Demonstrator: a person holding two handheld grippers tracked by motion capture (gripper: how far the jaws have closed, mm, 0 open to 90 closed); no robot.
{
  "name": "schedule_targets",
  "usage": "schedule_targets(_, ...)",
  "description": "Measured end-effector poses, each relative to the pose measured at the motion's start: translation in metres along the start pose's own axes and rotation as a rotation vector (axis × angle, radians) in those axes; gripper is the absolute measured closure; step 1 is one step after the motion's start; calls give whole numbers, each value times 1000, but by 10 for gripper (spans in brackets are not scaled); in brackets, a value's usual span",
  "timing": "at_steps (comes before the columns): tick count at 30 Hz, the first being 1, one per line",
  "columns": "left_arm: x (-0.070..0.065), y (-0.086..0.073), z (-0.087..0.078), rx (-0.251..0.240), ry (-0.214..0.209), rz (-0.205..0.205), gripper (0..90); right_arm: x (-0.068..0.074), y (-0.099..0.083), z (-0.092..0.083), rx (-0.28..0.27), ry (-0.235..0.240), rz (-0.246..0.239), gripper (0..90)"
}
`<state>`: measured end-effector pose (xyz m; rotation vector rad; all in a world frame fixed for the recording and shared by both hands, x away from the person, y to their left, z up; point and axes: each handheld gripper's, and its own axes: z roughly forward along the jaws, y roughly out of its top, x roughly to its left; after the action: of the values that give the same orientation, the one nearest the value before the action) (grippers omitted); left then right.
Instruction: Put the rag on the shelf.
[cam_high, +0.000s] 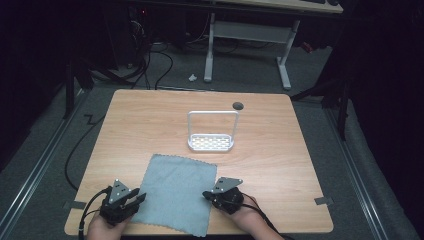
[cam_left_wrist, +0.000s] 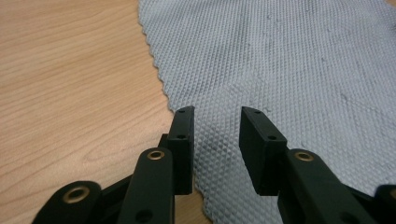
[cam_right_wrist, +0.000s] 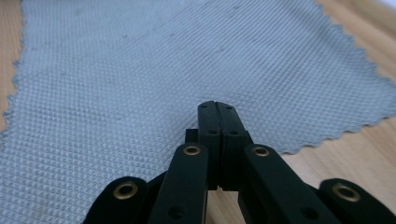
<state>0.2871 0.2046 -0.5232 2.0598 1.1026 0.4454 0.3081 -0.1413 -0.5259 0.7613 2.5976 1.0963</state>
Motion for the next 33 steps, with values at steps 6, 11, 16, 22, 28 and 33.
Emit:
schedule_targets(6, -3, 3, 5, 6, -14, 11, 649, -2, -3, -2, 13, -6, -2, 900)
schedule_targets(11, -9, 12, 14, 6, -39, 41, 646, -8, -13, -12, 13, -34, 29, 900)
schedule_targets(16, -18, 22, 28, 13, -85, 73, 639, -17, -28, -28, 10, -95, 73, 900)
schedule_targets(22, -39, 35, 45, 20, -147, 131, 641, -30, -49, -49, 5, -165, 143, 900)
schedule_targets(28, -64, 41, 59, 27, -202, 199, 641, -42, -64, -63, -8, -215, 191, 900)
schedule_targets(33, -71, 42, 61, 29, -221, 229, 653, -49, -71, -70, -17, -219, 228, 900)
